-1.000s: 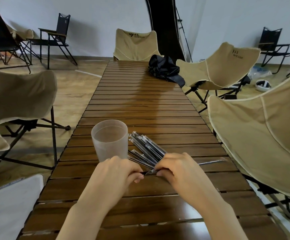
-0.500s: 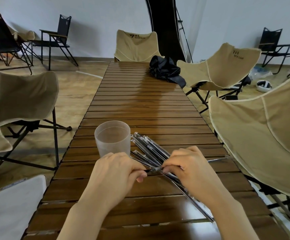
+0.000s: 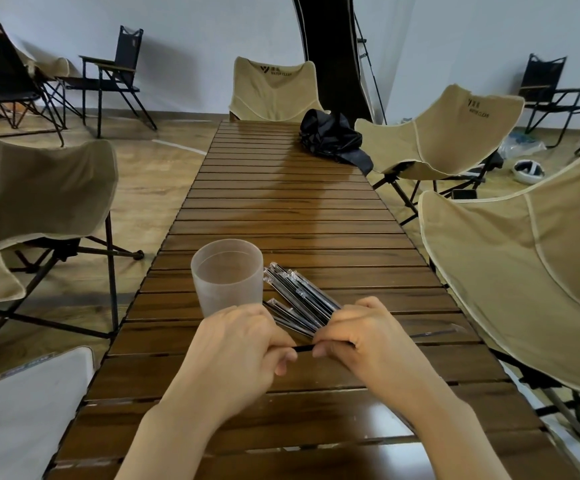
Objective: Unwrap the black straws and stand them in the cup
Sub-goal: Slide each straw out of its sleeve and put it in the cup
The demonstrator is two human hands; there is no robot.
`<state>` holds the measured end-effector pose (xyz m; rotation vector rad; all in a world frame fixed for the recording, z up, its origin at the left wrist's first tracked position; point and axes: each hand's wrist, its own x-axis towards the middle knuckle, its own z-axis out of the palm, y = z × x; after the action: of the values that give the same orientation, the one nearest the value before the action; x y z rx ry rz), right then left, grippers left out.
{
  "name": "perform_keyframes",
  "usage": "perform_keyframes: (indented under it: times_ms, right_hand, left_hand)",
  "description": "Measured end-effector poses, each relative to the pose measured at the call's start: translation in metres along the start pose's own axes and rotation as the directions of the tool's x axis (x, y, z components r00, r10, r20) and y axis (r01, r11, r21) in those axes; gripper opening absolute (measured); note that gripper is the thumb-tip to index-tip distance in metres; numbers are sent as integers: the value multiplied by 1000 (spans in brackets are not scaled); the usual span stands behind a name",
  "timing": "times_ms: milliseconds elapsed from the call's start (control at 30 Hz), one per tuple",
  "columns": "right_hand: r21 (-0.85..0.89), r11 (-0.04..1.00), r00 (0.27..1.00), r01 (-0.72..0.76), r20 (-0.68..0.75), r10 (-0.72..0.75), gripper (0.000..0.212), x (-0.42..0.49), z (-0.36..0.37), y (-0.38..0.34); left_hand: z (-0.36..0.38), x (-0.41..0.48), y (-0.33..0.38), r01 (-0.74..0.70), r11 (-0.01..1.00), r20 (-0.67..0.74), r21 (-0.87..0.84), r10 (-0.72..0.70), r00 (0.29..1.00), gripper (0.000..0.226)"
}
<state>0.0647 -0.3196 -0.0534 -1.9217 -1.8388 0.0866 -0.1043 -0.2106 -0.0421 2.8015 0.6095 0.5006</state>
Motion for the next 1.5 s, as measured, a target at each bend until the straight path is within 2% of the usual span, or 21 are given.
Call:
perform_keyframes:
  times_ms: [300, 433, 500, 633, 733, 833, 1067, 1300, 1433, 1500]
  right_hand:
    - [38, 999, 1000, 28, -12, -27, 9, -1, -3, 2]
    - [33, 999, 1000, -29, -4, 29, 10, -5, -6, 11]
    - [4, 997, 997, -71, 10, 71, 9, -10, -14, 21]
    - [7, 989, 987, -151, -50, 151, 4, -21, -31, 38]
    - [19, 984, 981, -175, -77, 176, 16, -22, -31, 41]
    - [39, 984, 982, -172, -76, 174, 19, -19, -27, 40]
    - [90, 973, 972, -212, -85, 220, 22, -28, -34, 46]
    - [76, 935, 922, -346, -156, 354, 27, -38, -39, 56]
    - [-34, 894, 869, -446, -255, 424, 21, -46, -48, 66]
    - [-110, 840, 837, -531, -223, 500, 34, -47, -49, 70]
  left_hand:
    - [-7, -2, -4, 14, 999, 47, -33, -12, 999, 22]
    - [-13, -4, -10, 44, 998, 81, -34, -41, 996, 18]
    - [-19, -7, -18, 66, 998, 95, -18, -64, 993, 22]
    - [-30, -15, -31, 92, 996, 110, 18, -94, 990, 32]
    - [-27, -15, -24, 63, 998, 168, -22, -58, 984, 28]
    - [-23, -12, -20, 61, 994, 203, -91, -41, 978, 23]
    - [-30, -16, -40, 131, 985, 224, -114, -103, 969, 22]
    - [-37, -26, -60, 198, 977, 243, -82, -173, 954, 17]
    - [-40, -30, -68, 227, 971, 248, -73, -203, 947, 17]
    - [-39, -30, -69, 233, 970, 253, -73, -208, 945, 17]
